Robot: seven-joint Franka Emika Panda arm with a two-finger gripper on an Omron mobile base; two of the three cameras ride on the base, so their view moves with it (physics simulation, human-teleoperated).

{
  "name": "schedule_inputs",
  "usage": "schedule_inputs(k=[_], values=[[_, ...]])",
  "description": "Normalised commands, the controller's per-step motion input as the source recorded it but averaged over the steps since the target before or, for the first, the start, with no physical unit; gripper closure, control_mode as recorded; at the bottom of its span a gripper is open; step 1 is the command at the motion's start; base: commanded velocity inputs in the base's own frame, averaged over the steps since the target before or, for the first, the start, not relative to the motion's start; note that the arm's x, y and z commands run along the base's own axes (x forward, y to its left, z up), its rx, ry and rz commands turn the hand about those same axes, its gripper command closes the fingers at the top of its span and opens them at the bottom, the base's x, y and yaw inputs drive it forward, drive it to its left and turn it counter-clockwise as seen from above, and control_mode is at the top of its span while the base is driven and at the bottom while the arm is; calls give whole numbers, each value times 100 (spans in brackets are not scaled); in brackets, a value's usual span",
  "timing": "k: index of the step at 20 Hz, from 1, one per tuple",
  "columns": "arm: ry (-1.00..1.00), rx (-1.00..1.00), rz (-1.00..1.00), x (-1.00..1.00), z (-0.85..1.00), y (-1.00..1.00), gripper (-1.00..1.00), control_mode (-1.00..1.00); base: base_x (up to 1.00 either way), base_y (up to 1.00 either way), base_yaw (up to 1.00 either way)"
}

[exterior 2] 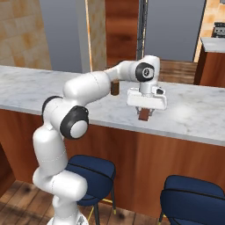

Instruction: Take the cinnamon bottle from the cabinet and place it on the dining table, next to the plate with the cupcake. Then take the chocolate from the dining counter and place it on the cupcake plate.

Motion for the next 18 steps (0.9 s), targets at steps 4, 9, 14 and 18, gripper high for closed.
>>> schedule_inputs(k=[4, 9, 14, 18], values=[[-4, -2, -23, 0, 21, 68, 100, -100, 0, 0, 0], [-7, -2, -25, -9, 11, 66, 100, -100, 0, 0, 0], [-9, -4, -25, -15, 10, 62, 100, -100, 0, 0, 0], [-6, -8, -23, -16, 8, 59, 100, -100, 0, 0, 0]])
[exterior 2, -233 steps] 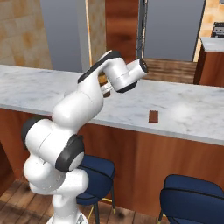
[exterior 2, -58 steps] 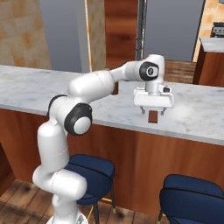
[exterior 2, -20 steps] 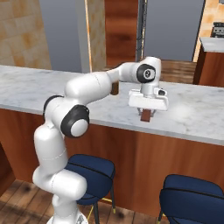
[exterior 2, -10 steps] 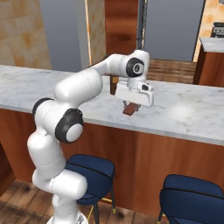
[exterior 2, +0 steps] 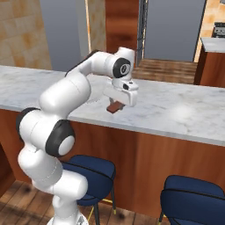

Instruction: Take the cinnamon bottle from the cabinet and place it on the dining table, next to the plate with the cupcake. Then take the chocolate from the dining counter and place it on the cupcake plate.

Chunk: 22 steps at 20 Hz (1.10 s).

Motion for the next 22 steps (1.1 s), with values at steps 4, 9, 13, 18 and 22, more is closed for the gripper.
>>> schedule_inputs(k=[4, 9, 13, 18, 22], values=[[-7, -19, -13, -3, 7, 63, 100, -100, 0, 0, 0], [-3, -24, -9, 10, 10, 57, 100, -100, 0, 0, 0], [0, -15, -7, 27, 19, 40, 100, -100, 0, 0, 0], [2, 4, -1, 23, 19, 19, 100, -100, 0, 0, 0], [2, 15, 0, 13, 11, 18, 100, -100, 0, 0, 0]])
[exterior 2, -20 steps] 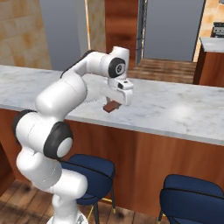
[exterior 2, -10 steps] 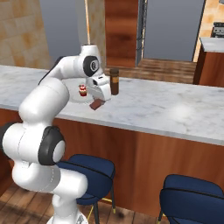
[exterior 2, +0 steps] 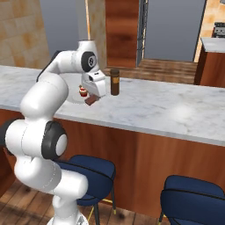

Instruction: Take the cinnamon bottle from the cabinet and place it on the dining table, next to the plate with the cupcake. Then take the chocolate from the dining counter and place it on the cupcake plate.

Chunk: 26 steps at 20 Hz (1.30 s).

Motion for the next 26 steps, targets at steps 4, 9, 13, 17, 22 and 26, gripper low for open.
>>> schedule_inputs(k=[4, 9, 13, 17, 22, 26], values=[[-4, 8, -1, 14, 0, 24, 100, -100, 0, 0, 0], [-8, 1, 0, 18, -2, 27, 100, -100, 0, 0, 0], [-1, 0, -2, 23, -1, 18, 100, -100, 0, 0, 0], [0, 0, -3, 17, -14, 19, 100, -100, 0, 0, 0], [1, 0, -2, 28, -15, 11, 100, -100, 0, 0, 0], [0, 0, -1, 27, -13, 6, 100, -100, 0, 0, 0]])
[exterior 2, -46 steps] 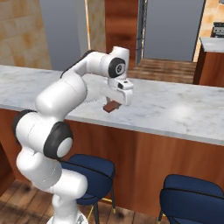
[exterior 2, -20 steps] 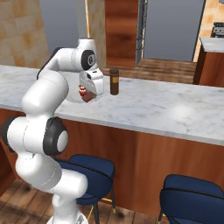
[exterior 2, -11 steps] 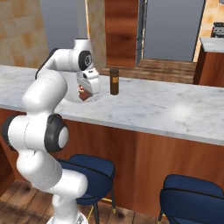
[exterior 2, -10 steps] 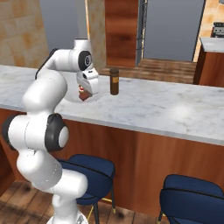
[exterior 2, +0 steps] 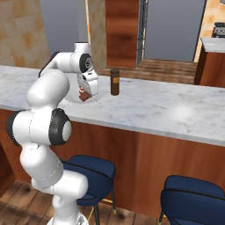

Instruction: Take the cinnamon bottle from the cabinet and place it on the dining table, next to the plate with the cupcake. Then take the chocolate from the dining counter and place it on the cupcake plate.

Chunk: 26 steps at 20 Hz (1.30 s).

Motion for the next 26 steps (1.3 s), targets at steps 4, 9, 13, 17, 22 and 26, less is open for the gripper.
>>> schedule_inputs(k=[4, 9, 13, 17, 22, 26], values=[[0, 0, -1, 25, -16, 1, 100, -100, 0, 0, 0], [0, 0, -1, 25, -15, 0, 100, -100, 0, 0, 0], [0, 2, -1, 17, -10, 3, 100, -100, 0, 0, 0], [0, 1, -1, 18, -8, 4, 100, -100, 0, 0, 0], [0, 1, -1, 11, -5, 5, -100, -100, 0, 0, 0], [1, 0, -1, 0, -11, 11, -100, -100, 0, 0, 0]])
